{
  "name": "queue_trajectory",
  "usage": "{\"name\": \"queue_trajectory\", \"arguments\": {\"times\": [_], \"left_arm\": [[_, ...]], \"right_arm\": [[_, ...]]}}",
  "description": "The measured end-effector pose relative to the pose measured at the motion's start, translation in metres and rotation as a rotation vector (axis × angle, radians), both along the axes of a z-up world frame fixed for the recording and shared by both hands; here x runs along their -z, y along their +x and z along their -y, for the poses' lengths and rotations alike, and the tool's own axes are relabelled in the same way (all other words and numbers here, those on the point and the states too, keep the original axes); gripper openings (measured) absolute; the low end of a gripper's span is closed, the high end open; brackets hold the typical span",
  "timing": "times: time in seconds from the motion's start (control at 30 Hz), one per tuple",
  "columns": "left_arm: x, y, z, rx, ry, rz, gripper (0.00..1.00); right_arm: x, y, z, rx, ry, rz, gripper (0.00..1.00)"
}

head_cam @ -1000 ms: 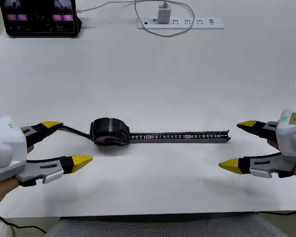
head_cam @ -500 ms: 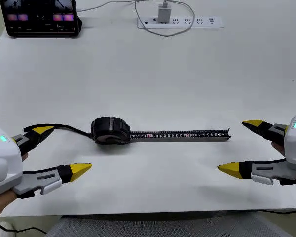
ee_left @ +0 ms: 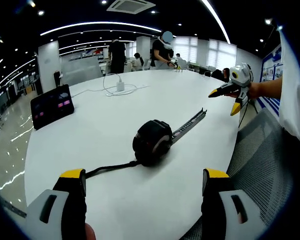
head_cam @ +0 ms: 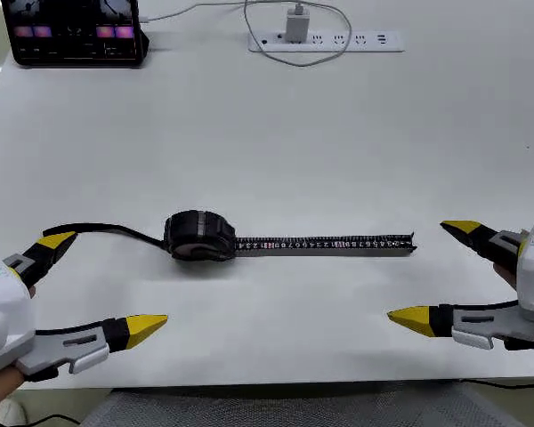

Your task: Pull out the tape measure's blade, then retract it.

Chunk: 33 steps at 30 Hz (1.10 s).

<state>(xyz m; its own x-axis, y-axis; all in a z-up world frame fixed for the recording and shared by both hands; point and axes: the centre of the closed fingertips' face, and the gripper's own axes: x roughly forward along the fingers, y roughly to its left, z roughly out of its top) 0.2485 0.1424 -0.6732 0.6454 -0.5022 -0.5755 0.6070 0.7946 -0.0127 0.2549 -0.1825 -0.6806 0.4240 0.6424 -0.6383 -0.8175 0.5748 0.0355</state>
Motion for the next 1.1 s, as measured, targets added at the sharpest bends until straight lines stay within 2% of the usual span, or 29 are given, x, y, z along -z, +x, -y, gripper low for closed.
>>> {"name": "queue_trajectory", "arguments": {"times": [0.07,0.23,0.33,0.67,0.73,1.1], "left_arm": [[0.0,-0.001,-0.001,-0.009,0.002,0.004,0.99],[0.0,-0.004,-0.003,-0.024,0.005,0.007,0.99],[-0.002,-0.004,-0.004,-0.038,-0.011,0.009,0.99],[0.0,-0.013,0.002,-0.05,-0.045,-0.008,0.99],[0.003,-0.015,0.004,-0.035,-0.032,-0.013,0.99],[-0.002,-0.011,0.006,-0.048,-0.052,0.005,0.99]], "right_arm": [[-0.002,-0.001,-0.002,0.0,0.002,0.004,0.9],[-0.004,-0.004,-0.004,0.006,0.008,0.007,0.92],[-0.006,-0.006,-0.005,0.01,0.017,0.009,0.92],[-0.008,-0.011,-0.001,0.041,0.034,0.015,0.92],[-0.007,-0.011,0.0,0.051,0.044,0.013,0.92],[-0.003,-0.014,0.004,0.073,0.057,0.011,0.92]]}}
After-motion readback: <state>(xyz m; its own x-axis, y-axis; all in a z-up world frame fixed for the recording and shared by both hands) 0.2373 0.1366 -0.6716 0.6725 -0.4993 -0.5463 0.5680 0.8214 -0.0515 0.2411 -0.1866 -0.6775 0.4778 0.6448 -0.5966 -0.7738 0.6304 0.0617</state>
